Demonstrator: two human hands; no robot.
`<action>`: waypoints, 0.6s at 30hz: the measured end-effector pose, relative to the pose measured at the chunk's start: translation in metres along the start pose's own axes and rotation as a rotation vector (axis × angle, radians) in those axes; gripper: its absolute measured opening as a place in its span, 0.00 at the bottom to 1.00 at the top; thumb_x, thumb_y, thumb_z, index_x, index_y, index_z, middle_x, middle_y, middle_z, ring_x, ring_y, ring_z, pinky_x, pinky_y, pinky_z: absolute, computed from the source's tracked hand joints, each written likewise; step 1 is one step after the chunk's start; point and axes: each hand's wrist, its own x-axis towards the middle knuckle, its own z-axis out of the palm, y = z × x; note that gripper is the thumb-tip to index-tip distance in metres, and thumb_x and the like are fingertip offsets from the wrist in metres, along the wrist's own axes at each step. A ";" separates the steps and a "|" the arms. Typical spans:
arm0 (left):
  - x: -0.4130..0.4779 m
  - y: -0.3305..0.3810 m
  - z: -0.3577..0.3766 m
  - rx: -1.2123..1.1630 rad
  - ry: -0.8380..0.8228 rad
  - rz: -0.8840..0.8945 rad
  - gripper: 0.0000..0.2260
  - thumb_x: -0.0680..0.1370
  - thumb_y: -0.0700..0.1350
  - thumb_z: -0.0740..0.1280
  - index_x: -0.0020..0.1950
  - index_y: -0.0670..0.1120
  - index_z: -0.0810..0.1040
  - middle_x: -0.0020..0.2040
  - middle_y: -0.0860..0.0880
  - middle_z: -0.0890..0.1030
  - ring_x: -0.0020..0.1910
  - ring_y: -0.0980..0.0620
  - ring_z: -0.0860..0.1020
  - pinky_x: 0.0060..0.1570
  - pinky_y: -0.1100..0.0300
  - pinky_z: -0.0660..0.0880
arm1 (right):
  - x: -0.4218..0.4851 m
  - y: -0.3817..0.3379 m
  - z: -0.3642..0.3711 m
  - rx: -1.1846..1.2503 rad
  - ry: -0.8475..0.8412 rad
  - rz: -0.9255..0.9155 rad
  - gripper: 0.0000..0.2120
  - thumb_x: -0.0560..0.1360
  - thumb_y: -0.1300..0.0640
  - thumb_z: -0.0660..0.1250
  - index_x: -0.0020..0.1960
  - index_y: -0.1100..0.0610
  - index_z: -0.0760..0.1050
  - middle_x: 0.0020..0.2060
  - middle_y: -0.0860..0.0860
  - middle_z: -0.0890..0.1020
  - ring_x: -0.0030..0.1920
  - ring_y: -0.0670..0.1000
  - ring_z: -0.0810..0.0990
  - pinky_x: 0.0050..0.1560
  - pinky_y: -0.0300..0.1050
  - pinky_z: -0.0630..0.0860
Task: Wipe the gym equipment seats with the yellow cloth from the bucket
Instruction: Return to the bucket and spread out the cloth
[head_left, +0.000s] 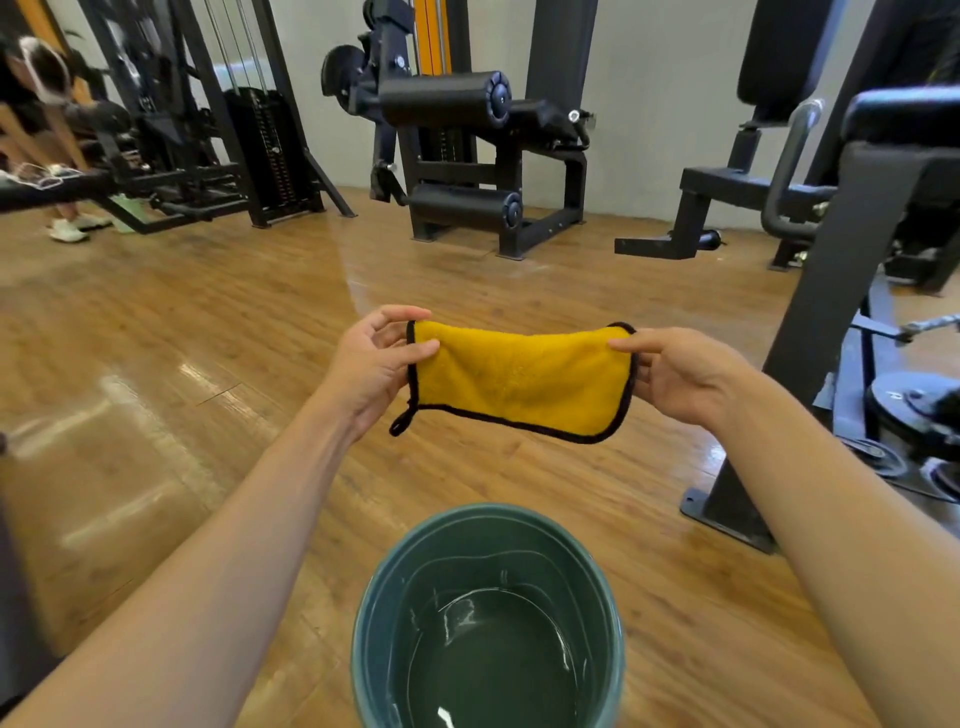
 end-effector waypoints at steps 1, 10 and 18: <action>-0.001 0.001 -0.001 0.041 -0.007 0.012 0.15 0.74 0.32 0.74 0.57 0.45 0.81 0.52 0.45 0.83 0.51 0.49 0.83 0.47 0.57 0.82 | 0.000 0.000 0.000 0.035 0.010 -0.015 0.19 0.77 0.67 0.68 0.67 0.64 0.72 0.56 0.58 0.81 0.52 0.55 0.82 0.48 0.46 0.80; -0.003 0.010 0.001 0.625 0.017 0.198 0.03 0.76 0.40 0.75 0.46 0.46 0.83 0.46 0.47 0.82 0.45 0.51 0.81 0.41 0.59 0.82 | -0.001 0.006 -0.013 -0.324 0.124 -0.427 0.11 0.77 0.65 0.69 0.60 0.62 0.80 0.50 0.56 0.84 0.51 0.52 0.84 0.47 0.40 0.83; 0.002 0.023 0.006 0.755 -0.052 0.208 0.10 0.84 0.50 0.64 0.51 0.43 0.73 0.48 0.41 0.76 0.45 0.58 0.78 0.44 0.63 0.77 | 0.010 0.008 -0.023 -0.903 0.265 -0.600 0.10 0.79 0.56 0.69 0.60 0.53 0.81 0.51 0.51 0.84 0.55 0.51 0.81 0.60 0.54 0.78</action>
